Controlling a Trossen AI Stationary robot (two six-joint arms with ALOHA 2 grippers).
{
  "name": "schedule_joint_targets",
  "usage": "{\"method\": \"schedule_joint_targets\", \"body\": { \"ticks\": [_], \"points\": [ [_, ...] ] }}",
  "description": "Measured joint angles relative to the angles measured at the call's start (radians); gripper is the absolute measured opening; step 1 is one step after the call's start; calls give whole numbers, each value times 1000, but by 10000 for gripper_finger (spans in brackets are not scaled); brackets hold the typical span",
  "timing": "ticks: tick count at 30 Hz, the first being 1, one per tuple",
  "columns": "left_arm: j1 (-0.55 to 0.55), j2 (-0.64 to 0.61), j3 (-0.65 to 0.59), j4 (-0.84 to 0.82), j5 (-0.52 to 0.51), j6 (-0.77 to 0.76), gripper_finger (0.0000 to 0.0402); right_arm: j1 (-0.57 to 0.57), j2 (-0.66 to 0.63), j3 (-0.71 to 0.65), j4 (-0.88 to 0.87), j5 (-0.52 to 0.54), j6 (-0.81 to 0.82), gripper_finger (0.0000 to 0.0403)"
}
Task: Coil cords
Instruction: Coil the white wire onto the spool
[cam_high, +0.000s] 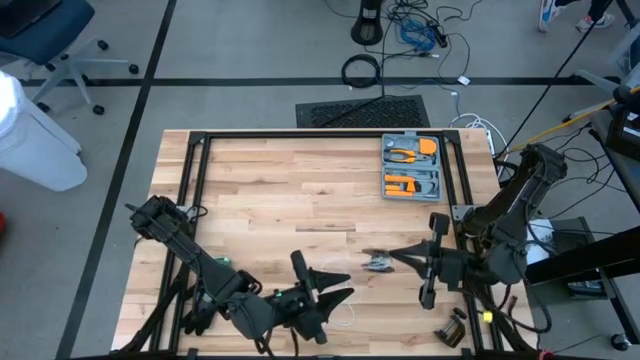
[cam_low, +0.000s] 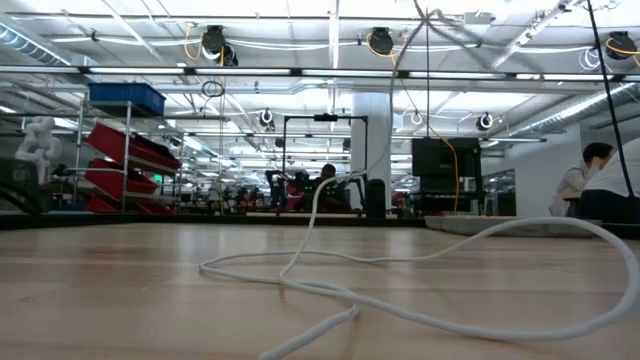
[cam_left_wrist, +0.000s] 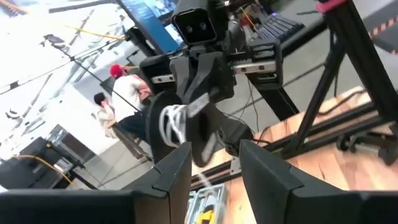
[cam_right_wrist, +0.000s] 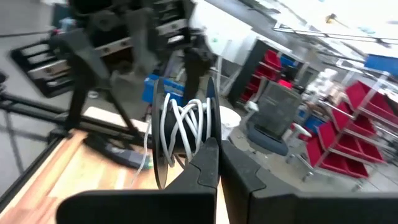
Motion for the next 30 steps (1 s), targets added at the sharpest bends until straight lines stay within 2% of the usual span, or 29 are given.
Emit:
{"method": "schedule_joint_targets", "body": {
  "ticks": [5, 8, 11, 17, 25, 30],
  "points": [
    [6, 0, 0, -8, -4, -147, 142, 18, -11, 0, 53, 77, -22, 0],
    [30, 0, 0, -28, -5, -306, 142, 29, -16, 0, 87, 96, -56, 0],
    [51, 0, 0, -53, -8, -404, 142, 43, -16, 0, 114, 96, -94, 0],
    [60, 0, 0, -190, 8, -500, 143, 58, -32, 0, 128, 95, -143, 0],
    [57, 0, 0, -224, 8, -598, 178, 58, -50, 0, 128, 95, -180, 0],
    [65, 0, 0, -288, 6, -689, 183, 58, -51, 0, 127, 94, -188, 0]
  ]
}}
